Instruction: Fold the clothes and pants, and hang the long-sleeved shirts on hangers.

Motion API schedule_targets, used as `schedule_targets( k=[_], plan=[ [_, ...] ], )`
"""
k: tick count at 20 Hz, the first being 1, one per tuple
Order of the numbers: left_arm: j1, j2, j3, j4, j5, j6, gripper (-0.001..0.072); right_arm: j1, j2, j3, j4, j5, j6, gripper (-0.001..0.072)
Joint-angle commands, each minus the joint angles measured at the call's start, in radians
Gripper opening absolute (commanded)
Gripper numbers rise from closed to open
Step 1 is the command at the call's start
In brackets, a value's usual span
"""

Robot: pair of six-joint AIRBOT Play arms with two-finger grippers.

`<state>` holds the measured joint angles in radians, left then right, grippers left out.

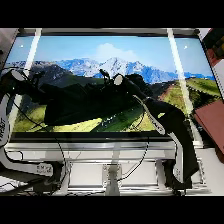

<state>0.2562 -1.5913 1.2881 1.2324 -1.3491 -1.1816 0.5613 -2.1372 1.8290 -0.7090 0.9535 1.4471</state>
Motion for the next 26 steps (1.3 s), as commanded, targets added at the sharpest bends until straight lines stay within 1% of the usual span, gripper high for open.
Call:
schedule_targets(
  k=[1, 4, 5, 7, 8, 9, 10, 11, 12, 13, 14, 15, 17, 18, 20, 21, 23, 26],
  plan=[
    [0.000, -0.001, 0.000, -0.008, 0.008, 0.000, 0.0316, 0.020, -0.010, 0.002, 0.065, -0.031, -0.029, 0.0463],
    [0.000, -0.002, 0.000, -0.008, 0.007, 0.000, 0.0316, 0.030, -0.010, 0.002, 0.071, -0.102, -0.027, 0.0445],
    [0.000, -0.002, 0.000, -0.008, 0.007, 0.000, 0.0316, 0.033, -0.010, 0.002, 0.070, -0.125, -0.026, 0.0406],
    [0.000, -0.002, 0.000, -0.008, 0.007, 0.000, 0.0317, 0.044, -0.010, 0.002, 0.057, -0.159, -0.024, 0.0382],
    [0.000, -0.002, 0.000, -0.008, 0.006, 0.000, 0.0348, 0.049, -0.010, 0.002, 0.049, -0.173, -0.024, 0.0323],
    [0.000, -0.002, 0.000, -0.015, 0.006, 0.000, 0.0477, 0.053, -0.011, 0.002, 0.048, -0.187, -0.024, 0.0319],
    [0.000, -0.002, 0.000, -0.024, 0.006, 0.000, 0.0586, 0.057, -0.010, 0.002, 0.048, -0.195, -0.024, 0.0315],
    [0.000, -0.002, 0.000, -0.038, 0.006, 0.000, 0.0618, 0.061, -0.010, 0.002, 0.045, -0.194, -0.025, 0.0224],
    [0.000, -0.002, 0.000, -0.046, 0.006, 0.000, 0.0618, 0.063, -0.010, 0.002, 0.040, -0.194, -0.025, 0.0125],
    [0.000, -0.002, 0.000, -0.053, 0.006, 0.000, 0.0618, 0.063, -0.010, 0.002, 0.040, -0.195, -0.027, 0.0053],
    [0.000, -0.002, 0.000, -0.060, 0.007, 0.000, 0.0618, 0.063, -0.009, 0.003, 0.040, -0.193, -0.028, 0.0038],
    [0.000, -0.002, 0.000, -0.059, 0.007, 0.000, 0.0618, 0.061, -0.009, 0.014, 0.026, -0.188, -0.028, 0.0037],
    [0.000, -0.002, 0.000, -0.059, 0.013, 0.000, 0.0618, 0.055, -0.005, 0.069, -0.055, -0.159, -0.027, 0.0037],
    [0.003, -0.002, 0.000, -0.055, 0.019, 0.000, 0.0618, 0.045, 0.003, 0.108, -0.110, -0.121, -0.023, 0.0036],
    [0.015, -0.002, 0.000, -0.048, 0.022, 0.000, 0.0621, 0.020, 0.036, 0.172, -0.229, -0.001, 0.001, 0.0036],
    [0.027, -0.002, 0.000, -0.048, 0.022, 0.000, 0.0650, 0.003, 0.063, 0.189, -0.298, 0.077, 0.013, 0.0036],
    [0.057, 0.000, 0.000, -0.051, 0.021, 0.000, 0.0653, -0.030, 0.114, 0.189, -0.405, 0.251, 0.037, 0.0036],
    [0.105, -0.001, 0.000, -0.068, 0.021, -0.001, 0.0655, -0.056, 0.140, 0.182, -0.475, 0.497, 0.037, 0.0035]
  ],
)
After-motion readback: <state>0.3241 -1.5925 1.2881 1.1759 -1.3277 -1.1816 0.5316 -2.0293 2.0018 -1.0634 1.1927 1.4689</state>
